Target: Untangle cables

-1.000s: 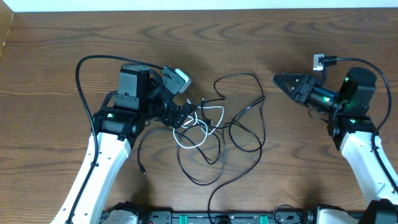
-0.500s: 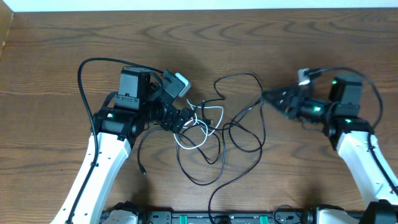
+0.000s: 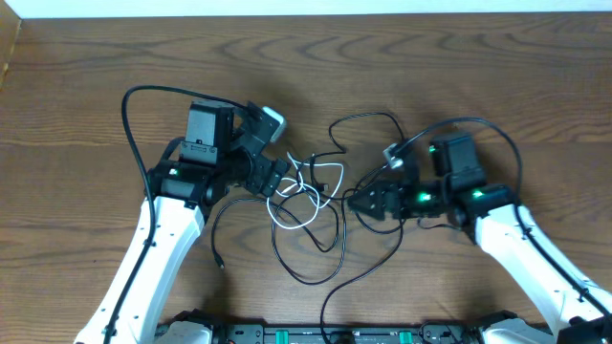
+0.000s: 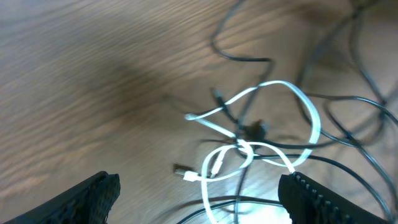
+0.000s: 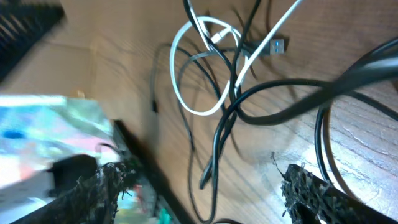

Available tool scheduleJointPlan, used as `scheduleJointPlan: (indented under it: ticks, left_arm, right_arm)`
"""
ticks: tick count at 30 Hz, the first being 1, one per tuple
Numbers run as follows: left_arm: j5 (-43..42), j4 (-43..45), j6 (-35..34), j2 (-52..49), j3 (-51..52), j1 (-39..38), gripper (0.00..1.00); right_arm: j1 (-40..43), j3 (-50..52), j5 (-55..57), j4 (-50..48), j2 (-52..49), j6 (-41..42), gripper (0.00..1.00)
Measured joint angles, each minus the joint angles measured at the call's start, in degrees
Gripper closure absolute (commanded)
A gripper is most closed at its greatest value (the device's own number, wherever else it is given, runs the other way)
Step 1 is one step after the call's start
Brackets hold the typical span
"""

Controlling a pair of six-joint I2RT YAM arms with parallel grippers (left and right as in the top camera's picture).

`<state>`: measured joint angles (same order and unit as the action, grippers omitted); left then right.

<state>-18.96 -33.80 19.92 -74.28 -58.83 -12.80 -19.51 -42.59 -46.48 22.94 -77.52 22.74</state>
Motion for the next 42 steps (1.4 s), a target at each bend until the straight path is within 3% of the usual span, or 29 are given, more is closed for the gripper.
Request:
scheduleJointPlan:
  ticks: [10,20,27,40,42]
  left_arm:
    - [10.4,1.5,-10.8,-2.6,0.0,0.0,0.13]
    - [13.2,1.0,-13.4,-3.7,0.0,0.0,0.13]
    - [13.3,0.4,-13.8,-3.7,0.0,0.0,0.13]
    - [13.3,0.2,-13.8,-3.7,0.0,0.0,0.13]
    - [13.3,0.2,-13.8,-3.7,0.0,0.0,0.13]
  right_arm:
    - [-9.1,0.3,14.1,0.4,0.0,0.1,0.37]
    - [-13.0,0.7,18.1,-2.5,-3.2,3.1,0.56]
    - [-15.3,0.7,18.2,-7.5,-8.6,6.1,0.98]
    - [-15.2,0.8,17.4,-9.8,-10.2,8.4,0.99]
    - [-15.2,0.8,17.4,-9.8,-10.2,8.4,0.95]
